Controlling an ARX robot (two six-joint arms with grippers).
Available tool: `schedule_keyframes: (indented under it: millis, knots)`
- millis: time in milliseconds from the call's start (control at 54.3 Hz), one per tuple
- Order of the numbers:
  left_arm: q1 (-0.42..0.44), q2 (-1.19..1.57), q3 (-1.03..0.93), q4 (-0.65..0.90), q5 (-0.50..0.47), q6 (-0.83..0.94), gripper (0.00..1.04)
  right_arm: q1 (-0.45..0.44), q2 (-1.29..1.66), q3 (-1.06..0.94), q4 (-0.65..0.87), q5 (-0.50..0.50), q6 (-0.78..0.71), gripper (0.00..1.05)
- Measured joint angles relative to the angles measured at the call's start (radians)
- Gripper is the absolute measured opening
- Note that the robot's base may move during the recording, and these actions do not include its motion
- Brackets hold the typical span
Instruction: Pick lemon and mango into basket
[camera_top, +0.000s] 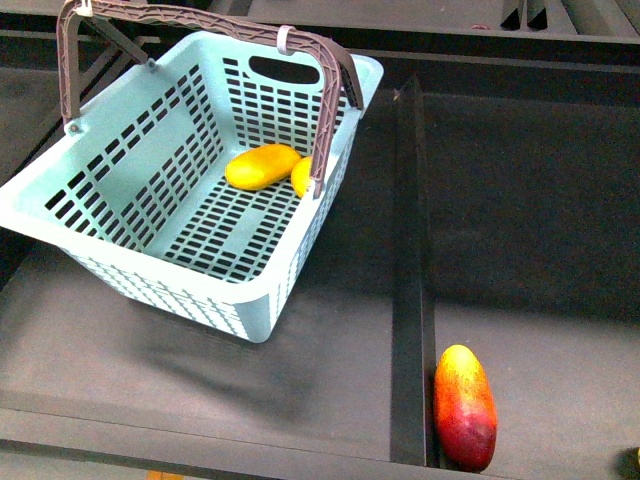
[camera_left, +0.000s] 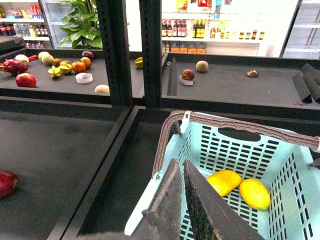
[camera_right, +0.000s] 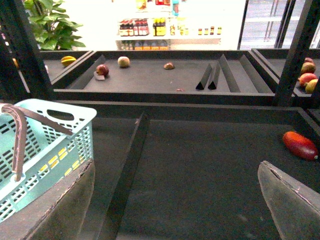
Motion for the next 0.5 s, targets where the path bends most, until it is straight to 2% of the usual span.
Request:
schedule_keyframes:
  millis: [55, 147, 497]
  knots:
    - [0.034, -0.056, -0.029, -0.028, 0.060, 0.003, 0.04, 0.000, 0.000, 0.000, 0.000, 0.000, 0.000, 0.96]
    - [0.073, -0.086, -0.087, 0.008, 0.068, 0.004, 0.04, 0.000, 0.000, 0.000, 0.000, 0.000, 0.000, 0.96]
    - [0.074, -0.466, -0.155, -0.307, 0.074, 0.006, 0.04, 0.000, 0.000, 0.000, 0.000, 0.000, 0.000, 0.96]
